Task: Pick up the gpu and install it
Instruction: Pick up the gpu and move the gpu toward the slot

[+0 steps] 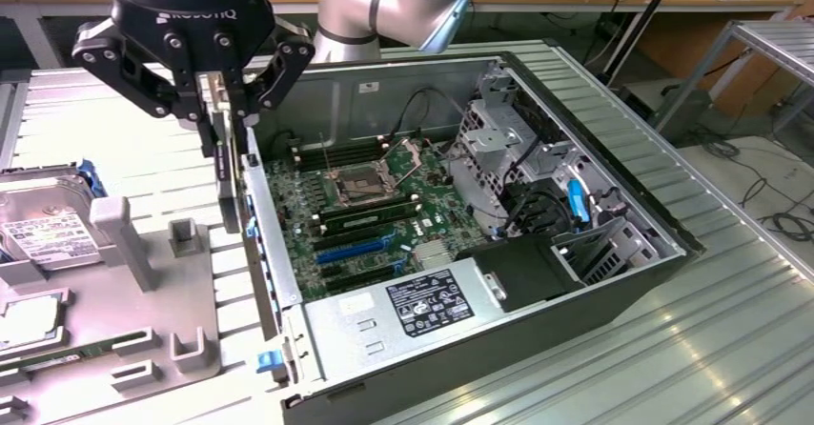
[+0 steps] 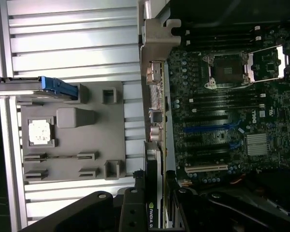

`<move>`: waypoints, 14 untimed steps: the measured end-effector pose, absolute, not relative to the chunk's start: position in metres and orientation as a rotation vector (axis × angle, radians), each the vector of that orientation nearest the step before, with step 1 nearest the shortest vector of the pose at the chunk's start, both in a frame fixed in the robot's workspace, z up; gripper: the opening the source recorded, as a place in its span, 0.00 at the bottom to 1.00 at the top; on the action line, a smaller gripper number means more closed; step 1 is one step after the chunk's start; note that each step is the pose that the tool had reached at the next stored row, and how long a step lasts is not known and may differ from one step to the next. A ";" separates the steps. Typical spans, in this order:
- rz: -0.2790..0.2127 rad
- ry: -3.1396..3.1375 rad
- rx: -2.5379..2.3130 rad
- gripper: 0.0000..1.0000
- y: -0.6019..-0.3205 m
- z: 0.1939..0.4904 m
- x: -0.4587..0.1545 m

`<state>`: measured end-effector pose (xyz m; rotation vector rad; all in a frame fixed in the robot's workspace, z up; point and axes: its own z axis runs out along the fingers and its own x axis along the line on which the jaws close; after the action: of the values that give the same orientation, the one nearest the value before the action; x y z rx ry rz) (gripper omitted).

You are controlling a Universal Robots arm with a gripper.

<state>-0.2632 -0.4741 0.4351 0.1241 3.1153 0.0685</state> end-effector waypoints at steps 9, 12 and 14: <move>0.069 3.115 0.124 0.27 -0.474 0.435 -0.253; 0.069 3.115 0.124 0.27 -0.474 0.435 -0.249; 0.069 3.115 0.124 0.27 -0.474 0.435 -0.247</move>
<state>-0.2468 -0.4741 0.4351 0.1241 3.1153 0.0686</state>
